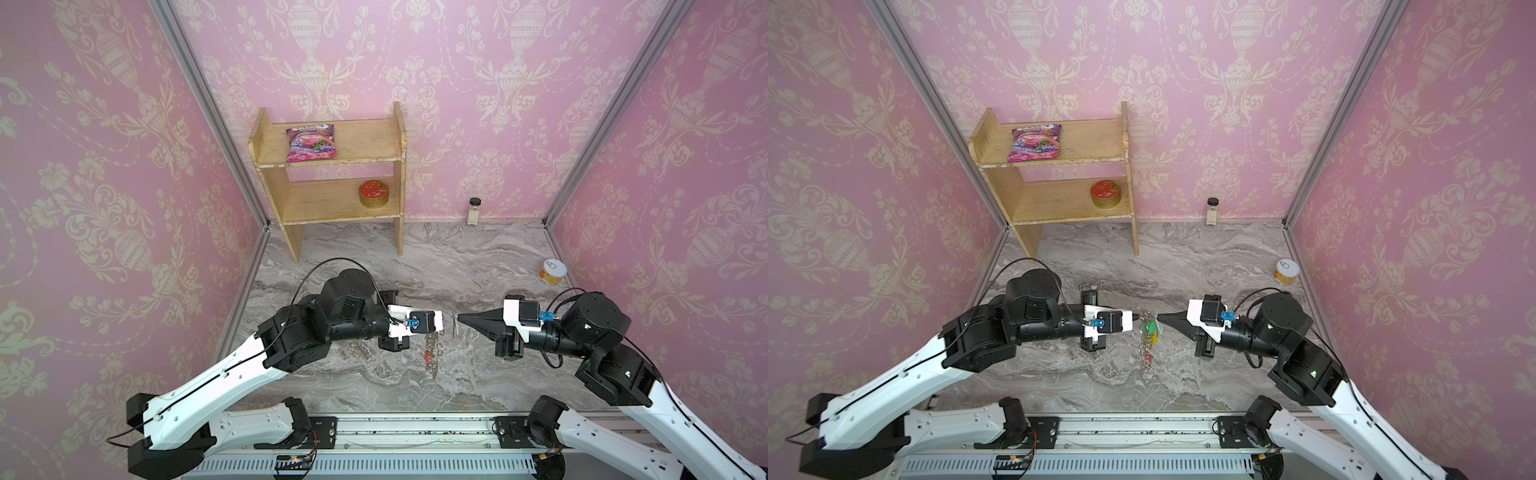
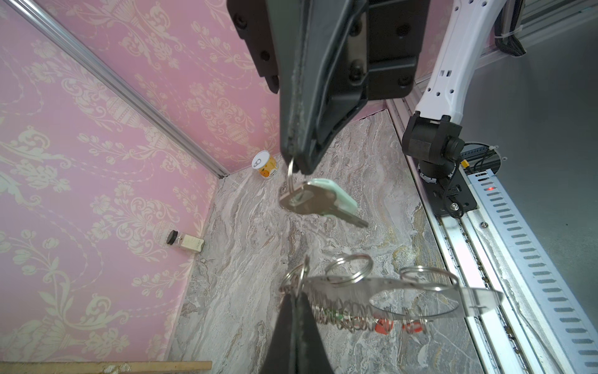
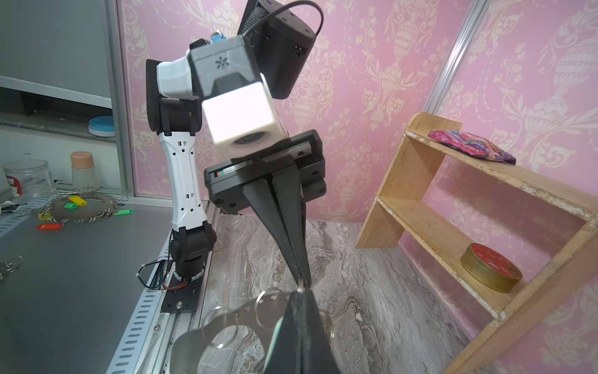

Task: Put the keys on the keyring
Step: 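Carry the key with the right gripper toward the plate held by the left gripper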

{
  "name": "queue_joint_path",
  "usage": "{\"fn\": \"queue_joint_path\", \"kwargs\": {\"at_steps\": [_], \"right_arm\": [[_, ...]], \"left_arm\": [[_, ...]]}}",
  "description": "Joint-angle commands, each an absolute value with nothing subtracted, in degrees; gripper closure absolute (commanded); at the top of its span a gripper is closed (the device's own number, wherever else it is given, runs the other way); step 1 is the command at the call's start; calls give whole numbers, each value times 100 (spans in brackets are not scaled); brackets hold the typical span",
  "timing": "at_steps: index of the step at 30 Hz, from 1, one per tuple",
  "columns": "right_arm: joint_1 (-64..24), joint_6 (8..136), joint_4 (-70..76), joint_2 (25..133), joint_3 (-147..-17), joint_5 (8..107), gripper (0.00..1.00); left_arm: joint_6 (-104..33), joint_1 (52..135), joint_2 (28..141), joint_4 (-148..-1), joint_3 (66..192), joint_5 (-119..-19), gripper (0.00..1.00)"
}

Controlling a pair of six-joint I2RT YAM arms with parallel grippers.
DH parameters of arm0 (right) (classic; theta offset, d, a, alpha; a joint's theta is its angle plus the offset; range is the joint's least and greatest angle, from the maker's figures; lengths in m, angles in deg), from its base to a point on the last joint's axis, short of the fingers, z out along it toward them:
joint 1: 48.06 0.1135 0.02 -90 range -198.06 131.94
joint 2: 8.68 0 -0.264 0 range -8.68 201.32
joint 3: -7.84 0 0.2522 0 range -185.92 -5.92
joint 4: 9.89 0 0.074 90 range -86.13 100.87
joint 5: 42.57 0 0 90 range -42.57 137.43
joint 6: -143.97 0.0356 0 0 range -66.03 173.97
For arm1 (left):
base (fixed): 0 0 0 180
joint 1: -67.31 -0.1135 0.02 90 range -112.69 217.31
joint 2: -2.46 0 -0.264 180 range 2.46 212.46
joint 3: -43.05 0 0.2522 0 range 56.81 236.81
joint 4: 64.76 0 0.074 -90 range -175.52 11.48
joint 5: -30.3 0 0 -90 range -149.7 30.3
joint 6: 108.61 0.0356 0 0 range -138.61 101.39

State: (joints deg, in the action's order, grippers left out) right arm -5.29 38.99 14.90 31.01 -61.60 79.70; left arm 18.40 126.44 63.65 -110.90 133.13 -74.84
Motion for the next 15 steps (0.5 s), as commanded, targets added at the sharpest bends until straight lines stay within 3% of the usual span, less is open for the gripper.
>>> {"fn": "queue_joint_path", "kwargs": {"at_steps": [1,15], "right_arm": [[-561,3999,1441,3201,-6236,8092,100],[-558,4368,1023,3087,-5943,7925,100]], "left_arm": [[2015,12698,6214,-10643,13235,-7426,100],[1874,12717,6152,-10344,13108,-6977,100]]}}
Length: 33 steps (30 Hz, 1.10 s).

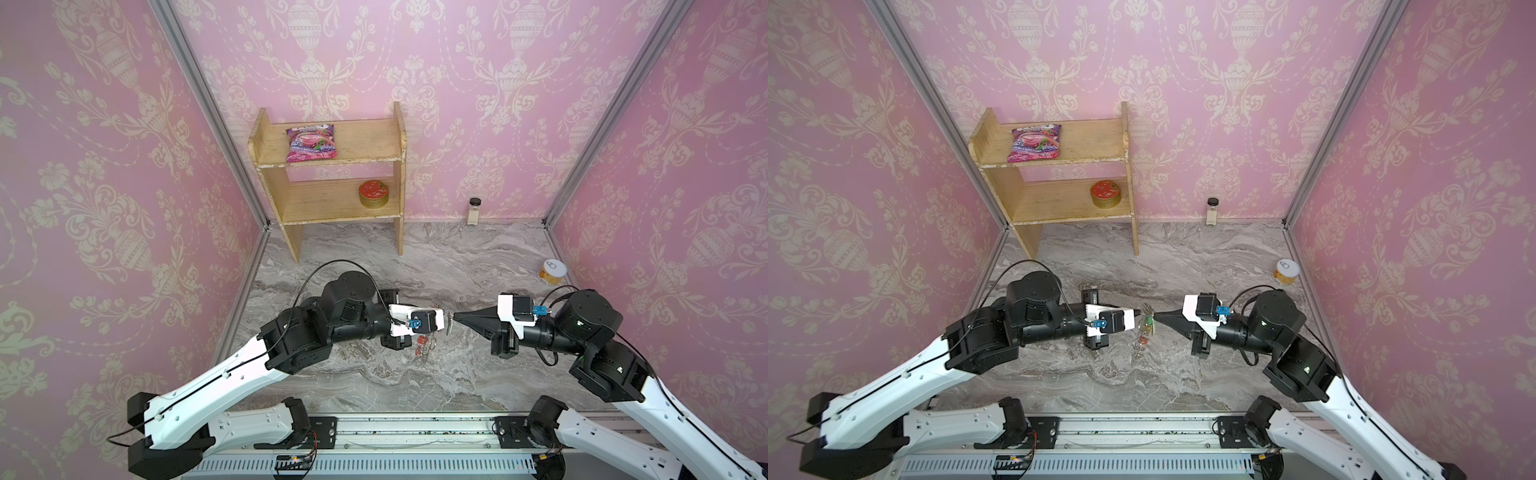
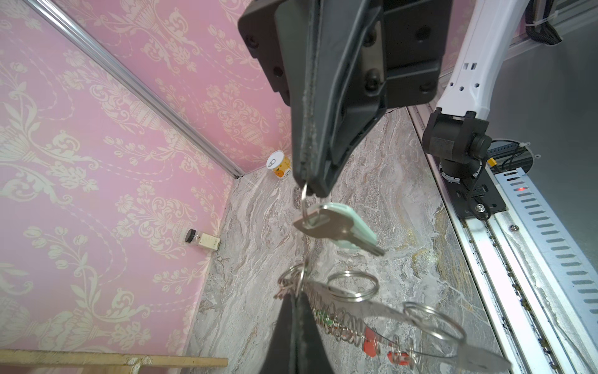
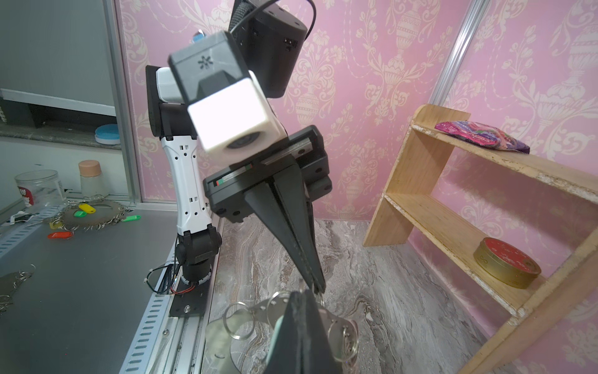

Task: Put the keys on the keyring

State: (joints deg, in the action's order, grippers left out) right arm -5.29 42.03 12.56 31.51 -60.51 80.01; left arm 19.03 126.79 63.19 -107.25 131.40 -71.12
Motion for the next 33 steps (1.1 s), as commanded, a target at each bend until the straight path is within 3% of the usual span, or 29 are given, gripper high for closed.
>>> {"fn": "queue_joint_path", "kwargs": {"at_steps": [1,33], "right_arm": [[-554,4364,998,3087,-5916,7897,100],[-559,4145,1063,3202,-5843,7703,100]], "left_arm": [[1861,12715,6147,-10336,13117,-6981,100],[1751,12743,6214,-10381,13292,-7034,100]]}}
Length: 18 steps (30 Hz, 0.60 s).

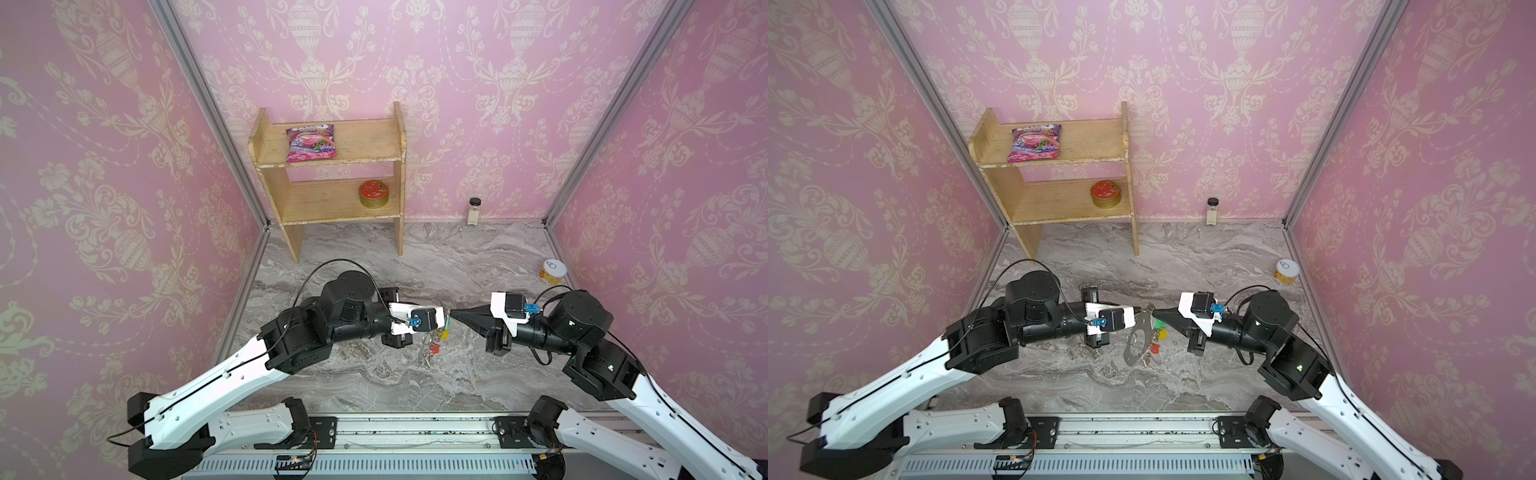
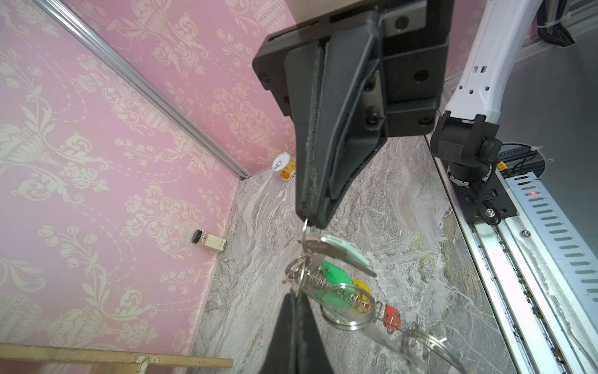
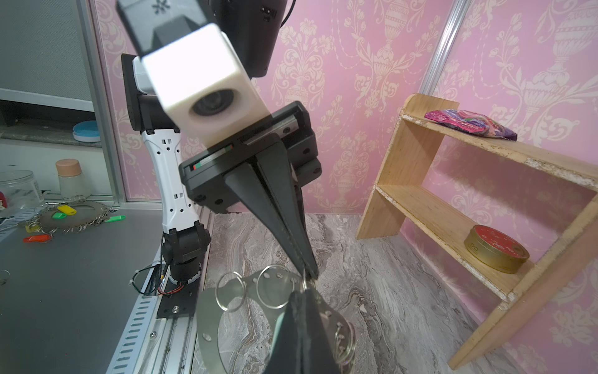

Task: Put the keys on the keyring

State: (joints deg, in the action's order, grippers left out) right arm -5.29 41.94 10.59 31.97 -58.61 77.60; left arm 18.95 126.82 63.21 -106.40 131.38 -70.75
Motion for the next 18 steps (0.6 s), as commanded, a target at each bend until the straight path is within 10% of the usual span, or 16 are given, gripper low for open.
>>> {"fn": "queue_joint_path", "kwargs": {"at_steps": [1,18], "right_arm": [[-556,4141,1064,3210,-5839,7691,100],[-549,4061,1090,3137,-5870,7608,100]], "left_arm": [[1751,12739,6207,-10391,13293,-7040,100],[1745,12751,6169,-10423,13275,-7043,100]]}}
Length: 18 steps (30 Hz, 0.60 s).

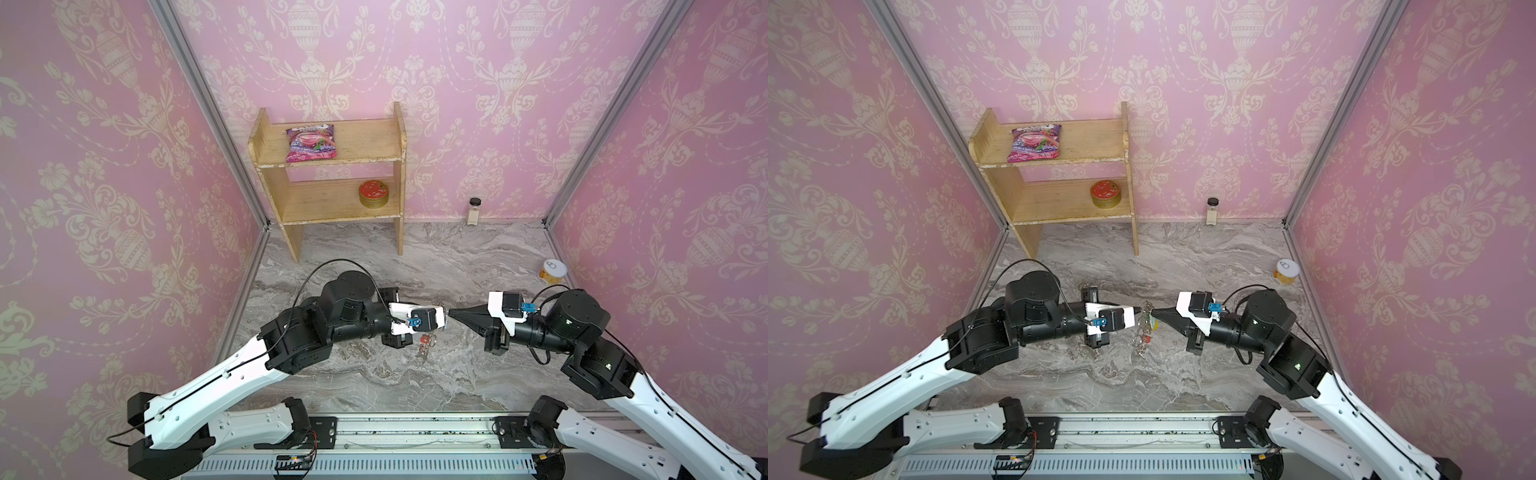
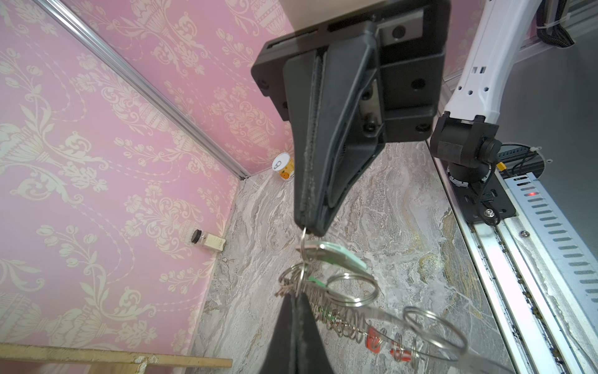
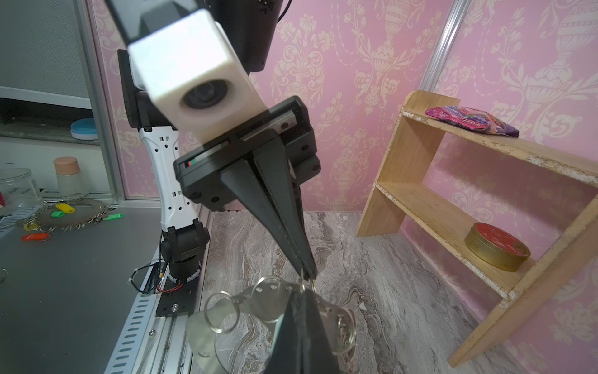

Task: Put the keys on the keyring

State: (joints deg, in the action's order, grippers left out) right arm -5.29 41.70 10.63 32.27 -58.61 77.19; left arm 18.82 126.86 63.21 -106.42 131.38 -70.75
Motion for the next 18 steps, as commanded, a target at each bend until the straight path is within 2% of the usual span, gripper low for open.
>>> {"fn": "queue_joint_path", "kwargs": {"at_steps": [1,18], "right_arm": [[-544,4061,1090,3121,-5850,7614,100],[-466,3949,1221,3233,-5881,7565,100]], "left_arm": [[1751,12751,6178,-10422,13275,-7031,100],[1716,12758,6192,-10436,13337,-7069,100]]}}
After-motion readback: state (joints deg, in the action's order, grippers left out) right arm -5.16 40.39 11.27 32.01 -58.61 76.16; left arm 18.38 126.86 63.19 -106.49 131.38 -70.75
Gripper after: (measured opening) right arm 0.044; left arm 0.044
